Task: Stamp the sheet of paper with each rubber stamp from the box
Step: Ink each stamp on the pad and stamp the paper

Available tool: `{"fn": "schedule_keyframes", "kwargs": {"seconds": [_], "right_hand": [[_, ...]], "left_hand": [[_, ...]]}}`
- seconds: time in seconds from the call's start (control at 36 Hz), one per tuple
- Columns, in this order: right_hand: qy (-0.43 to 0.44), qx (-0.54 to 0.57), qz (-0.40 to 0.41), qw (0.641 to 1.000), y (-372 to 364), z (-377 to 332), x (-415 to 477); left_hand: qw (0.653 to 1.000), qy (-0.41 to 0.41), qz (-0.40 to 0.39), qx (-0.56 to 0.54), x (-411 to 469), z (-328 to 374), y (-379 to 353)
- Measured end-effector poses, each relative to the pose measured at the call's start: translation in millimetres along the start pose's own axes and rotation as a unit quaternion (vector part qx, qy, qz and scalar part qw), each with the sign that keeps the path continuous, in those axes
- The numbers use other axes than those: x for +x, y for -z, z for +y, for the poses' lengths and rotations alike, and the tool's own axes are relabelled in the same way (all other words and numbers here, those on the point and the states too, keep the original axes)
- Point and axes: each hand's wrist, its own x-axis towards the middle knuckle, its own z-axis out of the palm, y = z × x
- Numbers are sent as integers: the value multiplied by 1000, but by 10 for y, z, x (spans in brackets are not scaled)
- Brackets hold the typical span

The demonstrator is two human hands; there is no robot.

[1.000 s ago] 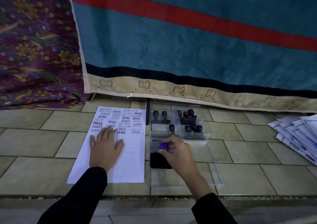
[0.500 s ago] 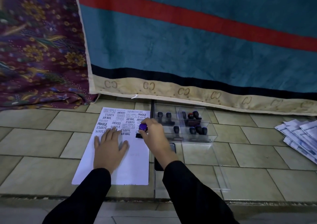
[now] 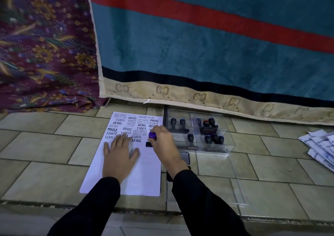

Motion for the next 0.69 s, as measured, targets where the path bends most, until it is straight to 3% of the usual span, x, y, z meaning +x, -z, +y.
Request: {"fn": "schedule_keyframes", "kwargs": {"seconds": [0.19, 0.69], "right_hand": [[24, -18, 1, 1000, -39, 31, -106], [-22, 26, 0, 999, -5, 15, 53]], "left_hand": [[1000, -1, 0, 3, -2, -13, -27], [1000, -2, 2, -5, -17, -12, -20]]}}
